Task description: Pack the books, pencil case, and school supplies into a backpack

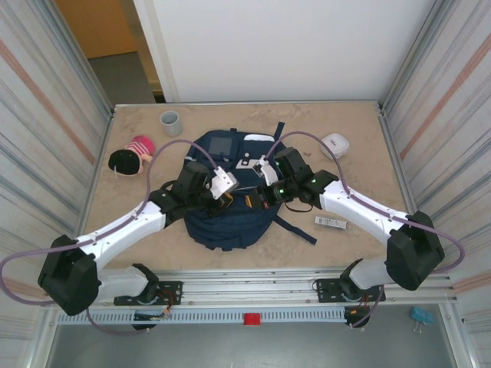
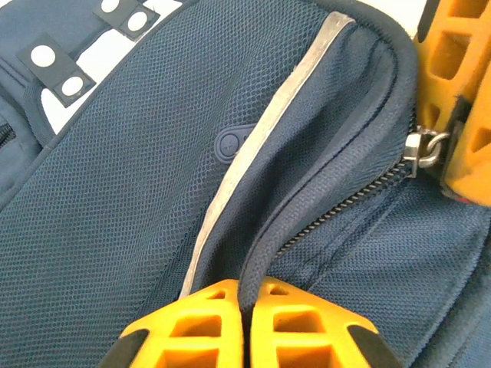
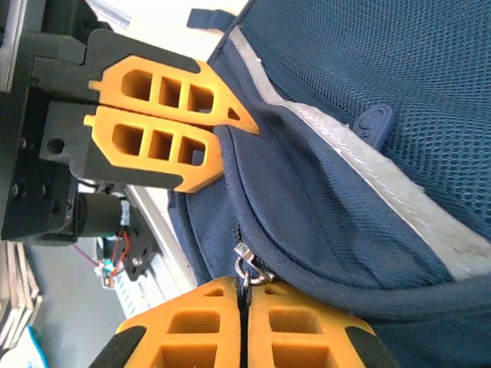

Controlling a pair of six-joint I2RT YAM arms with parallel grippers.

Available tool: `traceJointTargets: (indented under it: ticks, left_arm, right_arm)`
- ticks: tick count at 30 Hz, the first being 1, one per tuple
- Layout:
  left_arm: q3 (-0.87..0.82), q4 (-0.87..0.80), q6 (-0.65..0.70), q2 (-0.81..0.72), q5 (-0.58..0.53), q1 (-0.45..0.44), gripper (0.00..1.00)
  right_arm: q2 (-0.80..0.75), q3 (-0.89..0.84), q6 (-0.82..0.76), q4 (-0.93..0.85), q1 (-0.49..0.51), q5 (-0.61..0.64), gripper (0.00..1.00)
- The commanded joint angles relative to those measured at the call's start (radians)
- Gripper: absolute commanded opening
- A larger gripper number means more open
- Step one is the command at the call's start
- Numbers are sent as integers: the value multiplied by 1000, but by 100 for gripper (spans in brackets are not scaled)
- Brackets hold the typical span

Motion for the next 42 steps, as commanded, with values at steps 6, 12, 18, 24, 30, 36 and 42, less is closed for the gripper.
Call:
traceJointTargets:
  ticks: [6, 12, 18, 24, 30, 36, 42]
  left_arm:
    - [-15, 66, 126, -26, 99, 72, 67]
    - [-65, 17, 353, -42, 309, 226, 78]
    - [-22, -27, 459, 27, 340, 244, 76]
    - [16, -55, 428, 46, 310, 244, 36]
    - [9, -90, 308, -73, 257, 155, 0]
    - [30, -70, 65, -102, 74, 15, 0]
    - [95, -39, -114, -34, -36, 5, 0]
  right_arm:
    - [-37, 9, -17, -78, -69, -100, 0]
    - [-6, 88, -157, -229, -115, -165, 0]
    - [9, 106, -189, -249, -145, -226, 0]
    - [9, 108, -195, -264, -174, -198, 0]
    - [32, 102, -183, -243, -242, -146, 0]
    - [97, 169, -232, -282, -243, -138, 0]
    - [59, 183, -237, -318, -143, -146, 0]
